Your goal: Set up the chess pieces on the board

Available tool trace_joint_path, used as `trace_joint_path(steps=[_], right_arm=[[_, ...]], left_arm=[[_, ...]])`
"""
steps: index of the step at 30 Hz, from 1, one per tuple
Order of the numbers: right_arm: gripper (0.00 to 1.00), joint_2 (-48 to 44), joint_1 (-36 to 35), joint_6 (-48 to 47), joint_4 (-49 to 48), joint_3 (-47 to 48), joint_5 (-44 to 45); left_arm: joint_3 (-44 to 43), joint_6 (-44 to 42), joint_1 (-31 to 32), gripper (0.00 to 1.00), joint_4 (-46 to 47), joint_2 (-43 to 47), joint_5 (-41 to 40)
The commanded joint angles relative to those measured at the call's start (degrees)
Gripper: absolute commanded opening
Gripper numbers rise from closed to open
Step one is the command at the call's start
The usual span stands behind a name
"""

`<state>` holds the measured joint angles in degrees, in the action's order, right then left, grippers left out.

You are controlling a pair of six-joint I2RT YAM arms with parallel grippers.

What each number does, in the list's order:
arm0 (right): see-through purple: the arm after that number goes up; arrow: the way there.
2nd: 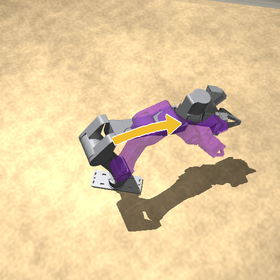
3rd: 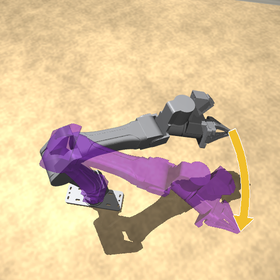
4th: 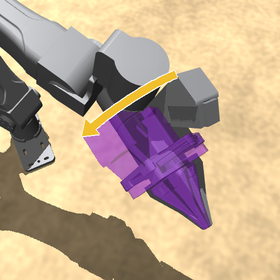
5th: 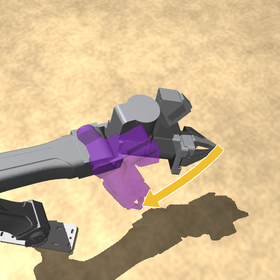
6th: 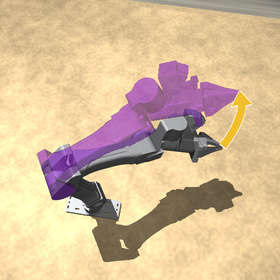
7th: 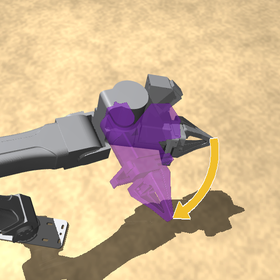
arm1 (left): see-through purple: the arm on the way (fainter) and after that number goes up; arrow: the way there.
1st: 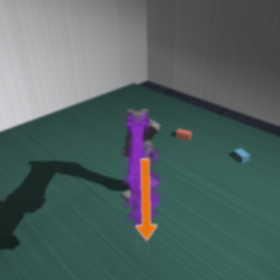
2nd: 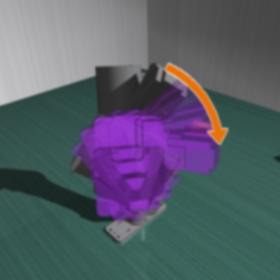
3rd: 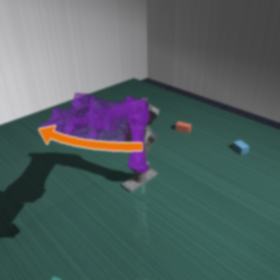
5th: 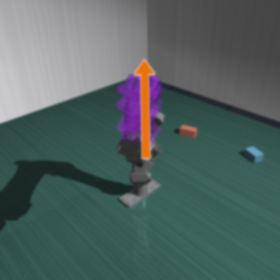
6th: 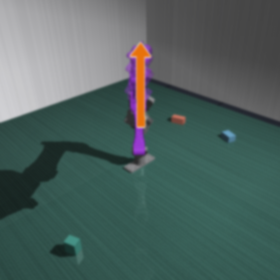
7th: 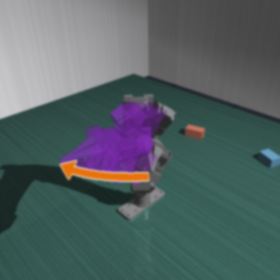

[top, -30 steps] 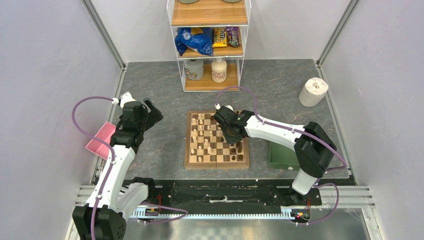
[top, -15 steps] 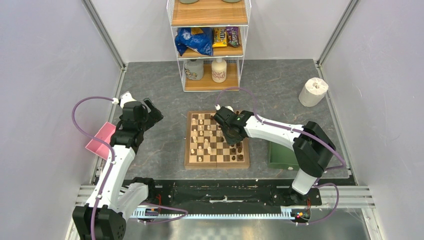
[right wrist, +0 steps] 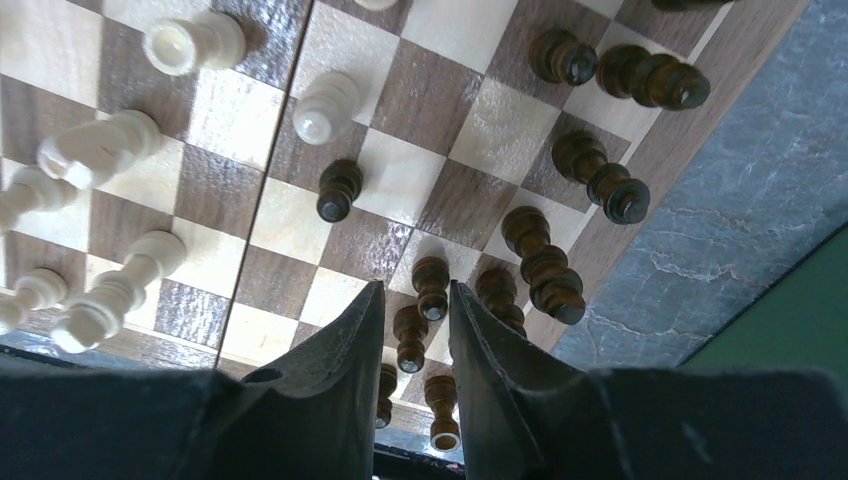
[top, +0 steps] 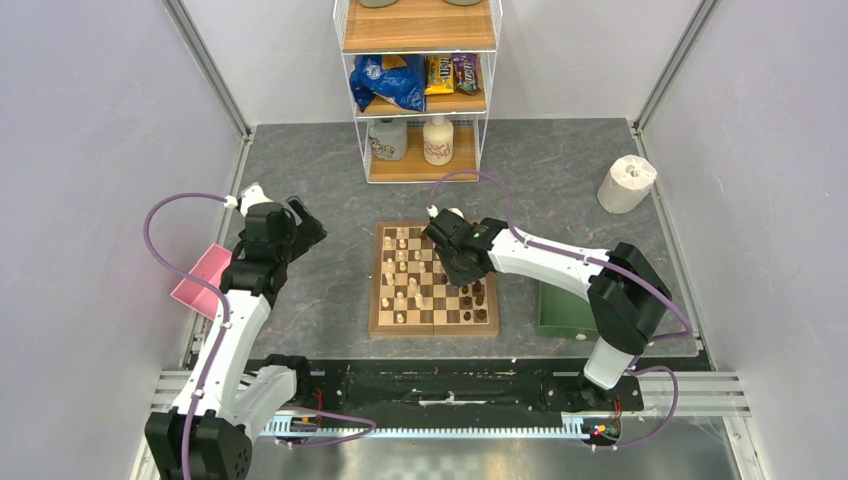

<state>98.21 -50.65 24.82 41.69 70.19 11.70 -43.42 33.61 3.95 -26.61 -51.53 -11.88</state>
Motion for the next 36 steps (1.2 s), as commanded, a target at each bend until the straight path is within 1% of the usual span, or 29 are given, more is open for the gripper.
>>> trace_joint_path(steps=[1, 10, 19, 28, 31, 34, 36], right_arm=[[0.38, -2.1, -0.1, -1.3, 0.0, 3.8, -0.4], [0.42, 0.2, -0.5, -1.7, -1.7, 6.3, -3.9], [0.43, 4.3, -0.6, -1.5, -3.2, 7.9, -4.5], [0.39, 5.7, -0.6, -1.6, -4.3, 8.5, -4.0], [0.34, 6.4, -0.6, -1.8, -4.3, 8.8, -4.0], [0.33, 7.0, -0.6, -2.0, -4.4, 9.2, -3.7], [0.29, 7.2, -0.6, -2.0, -4.3, 9.4, -3.8]], left_arm=[[-0.2, -1.2, -0.1, 0.97, 1.7, 0.7, -0.2], [0.1, -1.3, -0.1, 0.97, 1.6, 0.8, -0.7], [0.4, -1.5, -0.1, 0.97, 1.5, 0.8, -1.2], [0.5, -1.6, -0.2, 0.98, 1.5, 0.7, -1.7], [0.5, -1.6, -0.1, 0.97, 1.5, 0.6, -1.7], [0.6, -1.6, -0.1, 0.98, 1.5, 0.7, -1.7], [0.6, -1.6, -0.2, 0.98, 1.5, 0.6, -1.8]])
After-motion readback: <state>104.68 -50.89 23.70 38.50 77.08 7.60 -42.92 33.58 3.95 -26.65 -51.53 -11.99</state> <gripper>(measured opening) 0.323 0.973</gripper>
